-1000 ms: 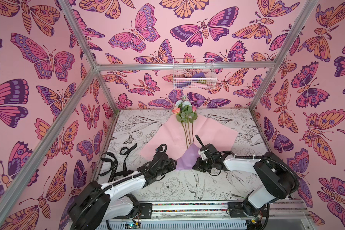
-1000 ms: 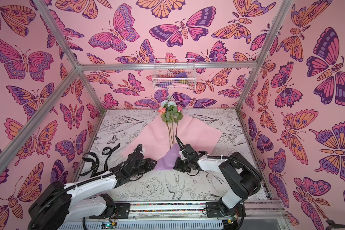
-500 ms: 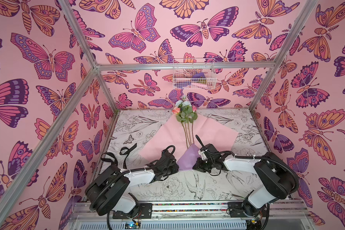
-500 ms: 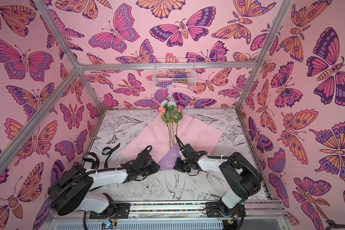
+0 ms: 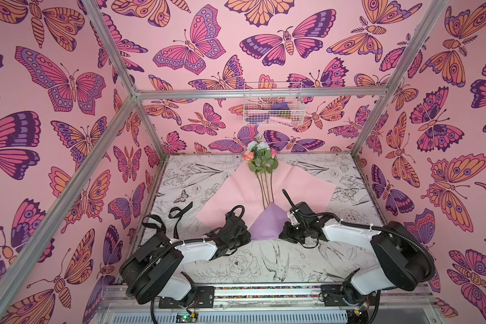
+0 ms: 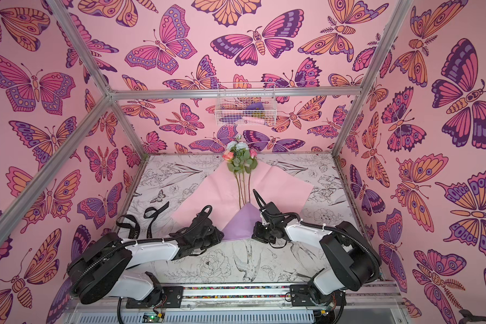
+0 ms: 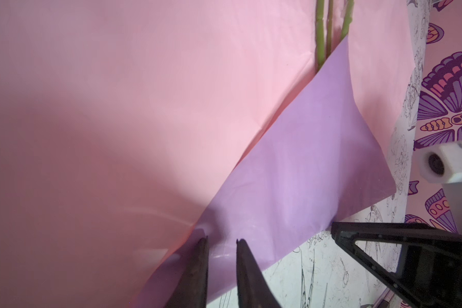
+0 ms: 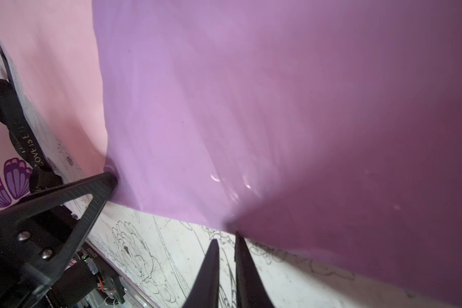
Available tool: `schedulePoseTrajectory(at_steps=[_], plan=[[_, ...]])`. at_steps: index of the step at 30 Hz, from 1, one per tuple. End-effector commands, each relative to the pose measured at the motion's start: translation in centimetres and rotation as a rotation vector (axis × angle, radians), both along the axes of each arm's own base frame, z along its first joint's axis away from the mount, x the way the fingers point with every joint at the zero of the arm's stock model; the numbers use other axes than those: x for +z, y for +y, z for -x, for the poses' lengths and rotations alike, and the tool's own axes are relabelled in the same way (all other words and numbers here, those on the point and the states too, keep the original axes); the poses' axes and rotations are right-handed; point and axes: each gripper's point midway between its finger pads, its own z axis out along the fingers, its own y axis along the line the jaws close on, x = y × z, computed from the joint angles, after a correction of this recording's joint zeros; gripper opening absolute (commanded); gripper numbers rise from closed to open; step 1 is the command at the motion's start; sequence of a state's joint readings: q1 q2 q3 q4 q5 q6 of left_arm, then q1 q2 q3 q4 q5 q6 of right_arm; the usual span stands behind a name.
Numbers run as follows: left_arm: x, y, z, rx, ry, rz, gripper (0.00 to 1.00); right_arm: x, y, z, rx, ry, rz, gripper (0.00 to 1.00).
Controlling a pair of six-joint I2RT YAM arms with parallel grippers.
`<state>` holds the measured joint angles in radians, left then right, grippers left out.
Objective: Tie the bouquet of fake flowers
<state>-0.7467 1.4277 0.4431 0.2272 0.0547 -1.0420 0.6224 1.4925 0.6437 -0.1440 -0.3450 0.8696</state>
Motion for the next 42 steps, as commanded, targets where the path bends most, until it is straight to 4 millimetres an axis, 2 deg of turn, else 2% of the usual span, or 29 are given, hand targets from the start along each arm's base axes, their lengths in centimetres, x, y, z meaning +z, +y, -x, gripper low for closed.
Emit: schedulePoseTrajectory(at_steps=[1, 7, 21, 35, 38, 42], plan=[[-2.9, 2.7, 1.9, 0.035, 0.077, -0.109, 0.23, -0.8, -1.8, 0.5, -0.021, 0.011, 0.051, 0.16], [-2.8, 3.0, 1.9, 0.046, 0.074, -0.109, 0.23, -1.4, -4.0, 0.4, -0.066, 0.023, 0.068, 0.16], [-3.1, 3.4, 2.2, 0.059, 0.078, -0.112, 0.23, 0.0, -8.3, -0.3, -0.172, -0.001, 0.103, 0.16], [-3.0, 3.7, 2.4, 0.066, 0.076, -0.110, 0.23, -2.0, -12.5, -0.6, -0.296, 0.067, 0.142, 0.09], [-3.0, 4.0, 2.5, 0.075, 0.072, -0.110, 0.23, -1.4, -12.5, -0.8, -0.311, 0.066, 0.117, 0.09], [-2.8, 4.0, 2.4, 0.076, 0.064, -0.106, 0.23, 0.3, -11.3, -0.9, -0.295, 0.034, 0.051, 0.10]])
